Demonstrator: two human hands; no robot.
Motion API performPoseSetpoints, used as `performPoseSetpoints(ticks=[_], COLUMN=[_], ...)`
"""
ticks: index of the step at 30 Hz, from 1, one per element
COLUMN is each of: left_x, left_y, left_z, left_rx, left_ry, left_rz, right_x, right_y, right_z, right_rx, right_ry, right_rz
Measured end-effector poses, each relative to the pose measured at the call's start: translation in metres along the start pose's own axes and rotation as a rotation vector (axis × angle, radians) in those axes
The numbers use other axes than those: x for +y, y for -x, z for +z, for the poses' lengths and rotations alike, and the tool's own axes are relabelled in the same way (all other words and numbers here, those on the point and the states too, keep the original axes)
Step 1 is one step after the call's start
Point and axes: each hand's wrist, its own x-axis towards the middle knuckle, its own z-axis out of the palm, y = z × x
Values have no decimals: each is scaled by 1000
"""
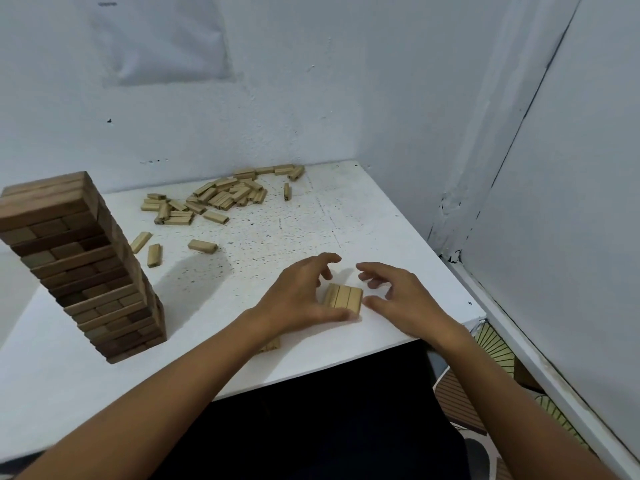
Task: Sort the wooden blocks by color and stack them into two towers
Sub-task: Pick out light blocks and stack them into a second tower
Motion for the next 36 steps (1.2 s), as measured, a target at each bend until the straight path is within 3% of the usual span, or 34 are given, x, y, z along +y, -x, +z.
performPoseSetpoints(ticks=[7,14,18,21,23,28,36], left_x=[16,3,-2,1,10,31,52], left_y=[5,1,1,9,12,7,6], left_z=[13,-1,-5,-1,2,10,21], left_rx=[13,-145,-159,-79,10,227,327], left_ry=[55,124,183,317,552,1010,1238], left_rz=[-27,39,48,20,-62,-323,-431], right_x=[-9,-15,-20,-21,-24,-37,-48], right_y=[-1,17,19,16,12,5,5], right_z=[5,18,23,23,21,28,46], right_rx=[32,92,114,241,309,292,210], right_ry=[-40,-37,7,-177,-408,-848,-950], right_rz=[57,84,84,105,121,175,149])
